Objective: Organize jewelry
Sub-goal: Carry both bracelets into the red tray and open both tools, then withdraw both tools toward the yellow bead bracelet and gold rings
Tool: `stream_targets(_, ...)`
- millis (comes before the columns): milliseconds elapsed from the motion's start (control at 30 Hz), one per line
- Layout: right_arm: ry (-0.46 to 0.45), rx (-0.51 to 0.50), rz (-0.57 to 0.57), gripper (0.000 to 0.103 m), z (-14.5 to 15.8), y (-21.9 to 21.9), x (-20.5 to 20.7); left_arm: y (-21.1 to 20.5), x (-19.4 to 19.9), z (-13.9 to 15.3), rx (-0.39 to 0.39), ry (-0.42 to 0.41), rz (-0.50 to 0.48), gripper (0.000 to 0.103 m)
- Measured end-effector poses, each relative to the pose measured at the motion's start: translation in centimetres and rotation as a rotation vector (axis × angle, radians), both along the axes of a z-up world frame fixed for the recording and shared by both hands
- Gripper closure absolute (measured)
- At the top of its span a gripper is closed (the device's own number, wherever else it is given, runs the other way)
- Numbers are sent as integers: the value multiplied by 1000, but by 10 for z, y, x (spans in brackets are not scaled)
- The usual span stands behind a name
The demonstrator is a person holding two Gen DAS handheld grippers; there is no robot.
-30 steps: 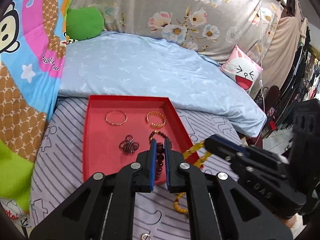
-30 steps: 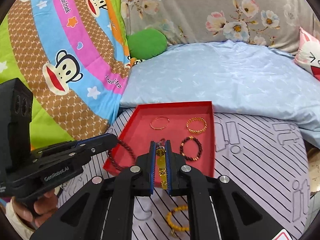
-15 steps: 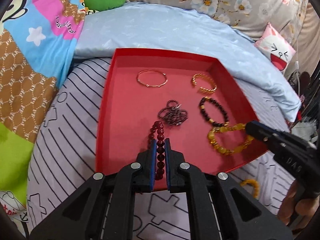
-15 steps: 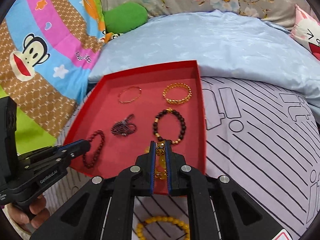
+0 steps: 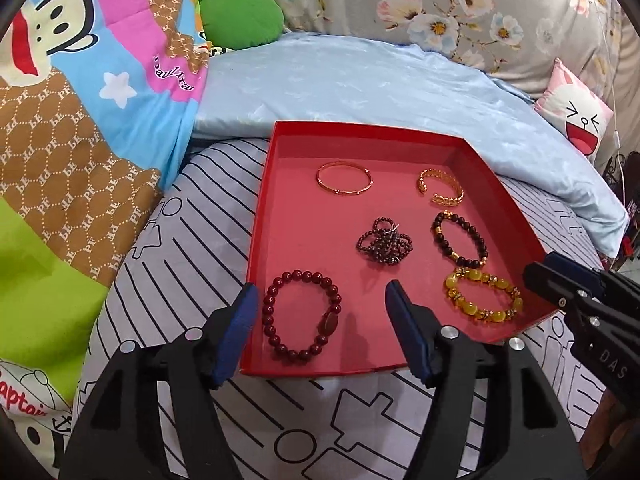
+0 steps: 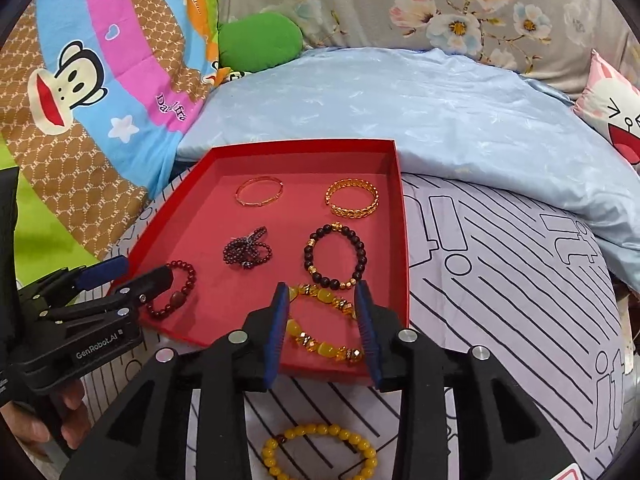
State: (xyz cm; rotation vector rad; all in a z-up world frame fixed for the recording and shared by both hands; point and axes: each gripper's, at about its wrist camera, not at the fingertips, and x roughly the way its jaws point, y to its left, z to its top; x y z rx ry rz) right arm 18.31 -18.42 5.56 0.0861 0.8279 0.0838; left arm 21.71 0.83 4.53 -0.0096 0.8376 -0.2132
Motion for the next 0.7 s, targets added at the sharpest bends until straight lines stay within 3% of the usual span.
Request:
stream_targets(333,19,17,-31,68,2,-11,-35,8,-33,12,-34,-12,-2,41)
stream_targets(700,91,17,-44,68,-21,-12,-72,14,-74,0,-37,28,-10,41)
